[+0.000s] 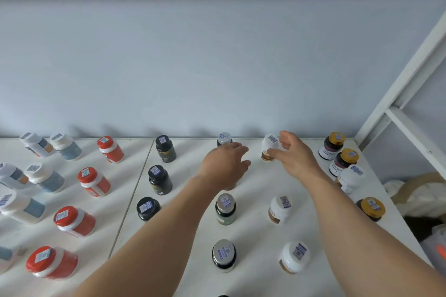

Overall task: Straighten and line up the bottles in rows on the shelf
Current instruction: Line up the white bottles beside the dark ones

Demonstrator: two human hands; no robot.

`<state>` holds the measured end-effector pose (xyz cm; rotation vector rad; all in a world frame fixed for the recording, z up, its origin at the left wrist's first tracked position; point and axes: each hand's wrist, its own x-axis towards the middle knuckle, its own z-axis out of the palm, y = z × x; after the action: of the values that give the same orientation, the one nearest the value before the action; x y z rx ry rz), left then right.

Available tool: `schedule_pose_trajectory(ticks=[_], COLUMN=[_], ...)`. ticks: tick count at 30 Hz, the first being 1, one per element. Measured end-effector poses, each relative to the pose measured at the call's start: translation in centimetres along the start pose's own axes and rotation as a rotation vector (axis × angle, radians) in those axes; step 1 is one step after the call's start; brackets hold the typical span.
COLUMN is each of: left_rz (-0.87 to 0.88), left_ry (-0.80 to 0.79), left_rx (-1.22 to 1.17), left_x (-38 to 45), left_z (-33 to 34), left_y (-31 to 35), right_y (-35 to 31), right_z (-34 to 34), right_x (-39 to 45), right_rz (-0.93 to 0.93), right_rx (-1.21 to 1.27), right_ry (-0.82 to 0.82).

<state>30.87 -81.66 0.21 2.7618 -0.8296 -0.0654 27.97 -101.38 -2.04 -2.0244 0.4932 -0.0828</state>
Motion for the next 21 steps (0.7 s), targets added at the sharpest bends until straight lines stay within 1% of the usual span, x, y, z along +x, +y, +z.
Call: schedule_pose_trajectory(ticks=[3, 8, 10, 14, 21], left_rz=[-0.074, -0.118, -0.128, -0.136, -0.253], left_ry=[-0.017, -0.078, -0.101, -0.133, -0.245], left_rx=[-0.085, -0.140, -0.148, -0.184, -0.483], left_x=[2.1, 4.5, 5.6, 7.3, 8.7], left_z=[0.7, 2.5, 2.7, 2.9, 3.3], left_y=[1.3, 1.7, 1.7, 2.1, 2.1], right_y=[1.1, 2.0, 2.3, 2.6, 0.5], right_z=[-0.4, 0.4, 0.5, 0.0, -1.6], right_x=[3.0, 6.0, 6.9, 7.8, 7.3], right_rz=[0.017, 0.056, 0.051, 0.028, -0.043], right_rx=[-0.066, -0.126, -0.146, -0.105, -0.005], right_ry=[-0.068, -0.155, -0.154, -0.149, -0.109])
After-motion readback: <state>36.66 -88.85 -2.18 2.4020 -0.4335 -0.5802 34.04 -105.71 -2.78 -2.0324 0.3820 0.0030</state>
